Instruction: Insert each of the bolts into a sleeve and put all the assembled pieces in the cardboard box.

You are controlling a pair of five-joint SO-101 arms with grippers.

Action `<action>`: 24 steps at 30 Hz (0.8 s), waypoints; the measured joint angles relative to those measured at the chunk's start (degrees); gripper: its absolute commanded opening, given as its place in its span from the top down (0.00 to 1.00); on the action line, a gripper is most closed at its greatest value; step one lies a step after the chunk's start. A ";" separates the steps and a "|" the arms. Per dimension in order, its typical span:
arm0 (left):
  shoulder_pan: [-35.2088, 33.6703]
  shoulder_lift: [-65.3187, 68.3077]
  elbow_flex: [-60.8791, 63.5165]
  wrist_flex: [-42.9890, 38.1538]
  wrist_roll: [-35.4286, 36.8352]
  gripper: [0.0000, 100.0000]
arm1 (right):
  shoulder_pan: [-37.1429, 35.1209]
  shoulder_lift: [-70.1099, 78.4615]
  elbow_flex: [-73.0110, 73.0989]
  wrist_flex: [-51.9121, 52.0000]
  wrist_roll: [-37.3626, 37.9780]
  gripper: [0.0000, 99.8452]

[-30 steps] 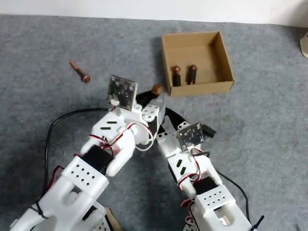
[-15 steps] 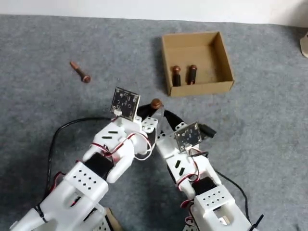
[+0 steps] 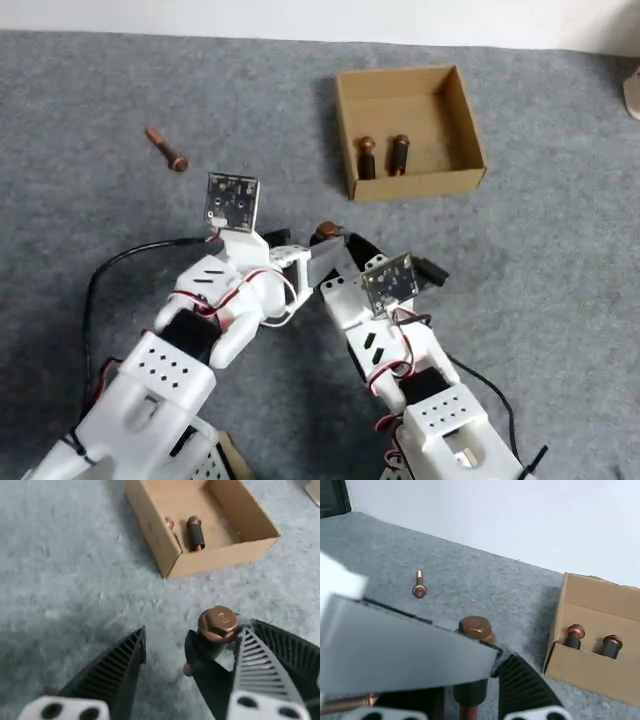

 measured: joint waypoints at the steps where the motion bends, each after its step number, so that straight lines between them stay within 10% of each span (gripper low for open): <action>1: 0.00 0.00 -0.35 0.97 0.79 0.72 | 0.35 -0.18 0.00 1.05 0.00 0.99; 12: -10.55 0.79 -0.35 3.96 6.33 0.72 | 8.18 -0.09 -5.36 28.40 -9.49 0.99; 24: -14.77 0.79 0.53 3.96 6.24 0.72 | 15.03 6.68 -17.05 30.59 -3.96 0.99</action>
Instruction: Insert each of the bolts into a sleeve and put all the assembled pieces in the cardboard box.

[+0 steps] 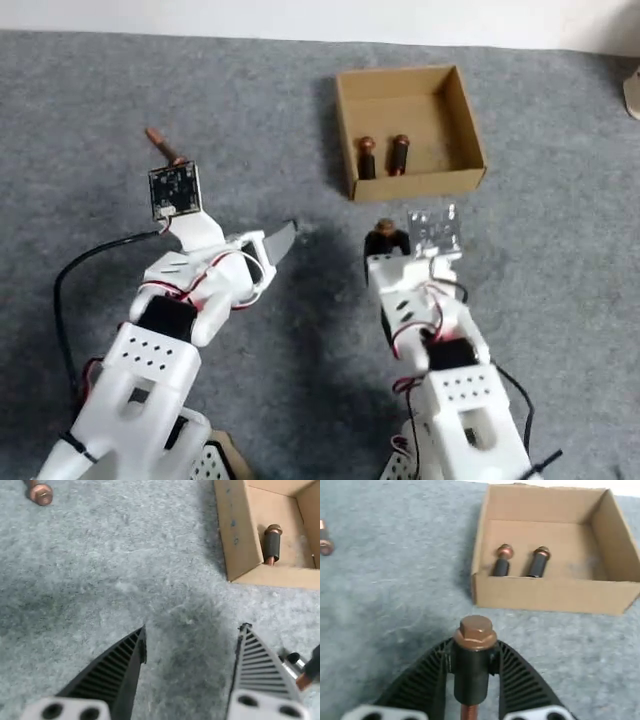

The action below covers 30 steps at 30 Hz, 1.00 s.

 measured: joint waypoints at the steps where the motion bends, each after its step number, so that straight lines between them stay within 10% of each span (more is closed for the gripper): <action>1: -0.18 0.00 0.62 0.00 0.00 0.72 | 0.70 2.64 -1.67 0.00 0.09 0.99; 30: -0.35 0.00 6.24 -7.30 -3.34 0.72 | 9.05 69.63 -80.26 14.95 5.10 0.99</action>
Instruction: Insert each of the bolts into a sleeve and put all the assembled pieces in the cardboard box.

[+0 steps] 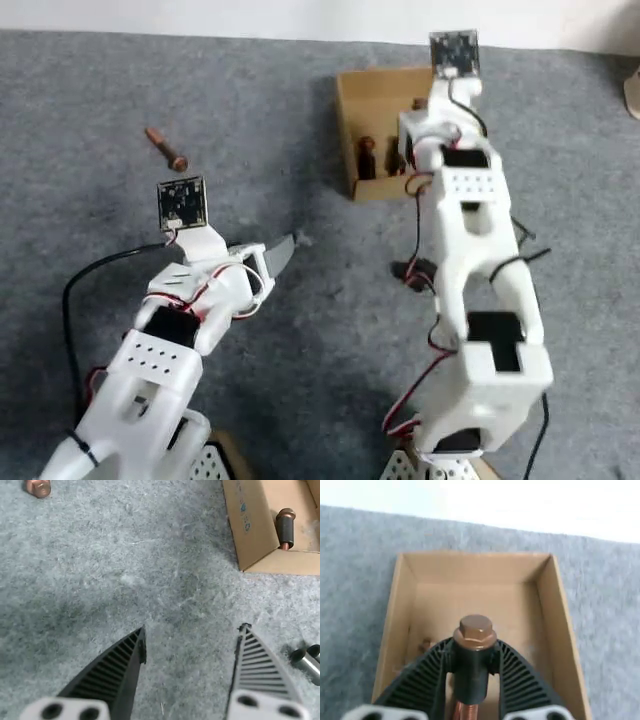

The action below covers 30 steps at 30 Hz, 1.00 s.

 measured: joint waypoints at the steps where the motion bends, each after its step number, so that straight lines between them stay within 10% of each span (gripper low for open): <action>1: 0.00 0.00 0.00 0.00 0.00 0.72 | 0.18 1.76 -2.11 0.00 0.18 0.99; 20: 0.00 0.00 0.00 0.00 0.00 0.72 | 5.36 26.64 -17.93 0.35 0.18 0.92; 24: 0.00 0.00 0.00 0.00 0.00 0.72 | 5.36 26.64 -19.16 5.80 0.18 0.78; 30: 0.00 0.00 0.00 0.00 0.00 0.72 | 4.48 26.64 -28.04 19.34 0.18 0.84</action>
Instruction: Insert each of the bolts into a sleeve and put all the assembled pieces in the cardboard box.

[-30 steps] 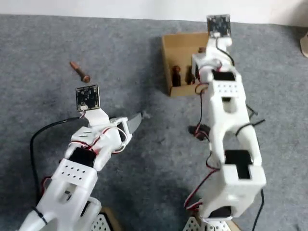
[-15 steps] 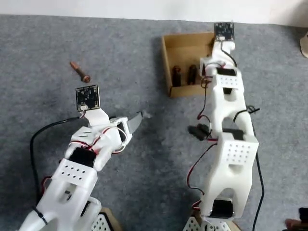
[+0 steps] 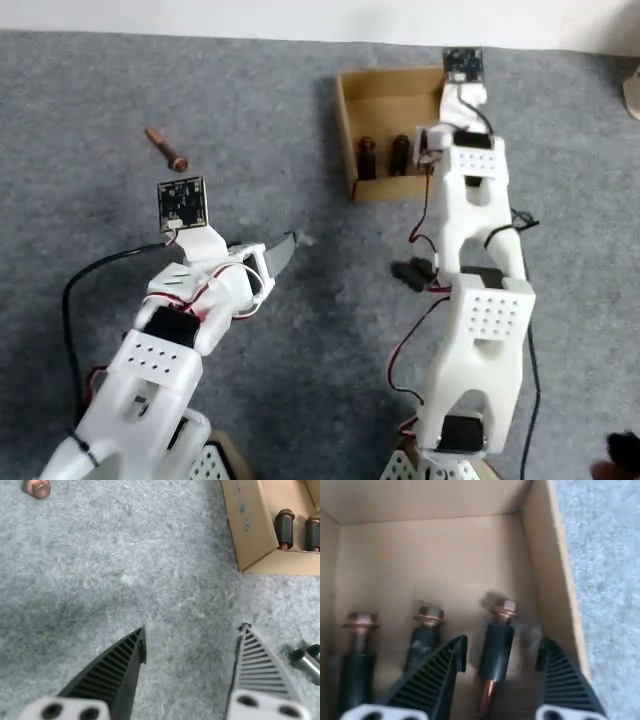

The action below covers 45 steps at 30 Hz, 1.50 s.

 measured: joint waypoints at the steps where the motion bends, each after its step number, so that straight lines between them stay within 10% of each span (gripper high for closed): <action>1: 0.00 0.00 0.00 0.00 0.00 0.72 | -0.09 0.00 -2.02 2.29 -0.44 0.86; 20: 0.00 0.00 1.93 -3.60 -2.55 0.72 | -3.08 -0.09 -33.14 51.25 1.93 0.96; 35: 0.00 0.00 2.73 -6.15 -2.55 0.72 | -0.09 -0.18 -34.46 53.27 6.86 0.95; 45: 0.00 0.00 2.73 -6.15 -2.55 0.72 | 0.09 -14.68 -0.97 51.60 6.51 0.95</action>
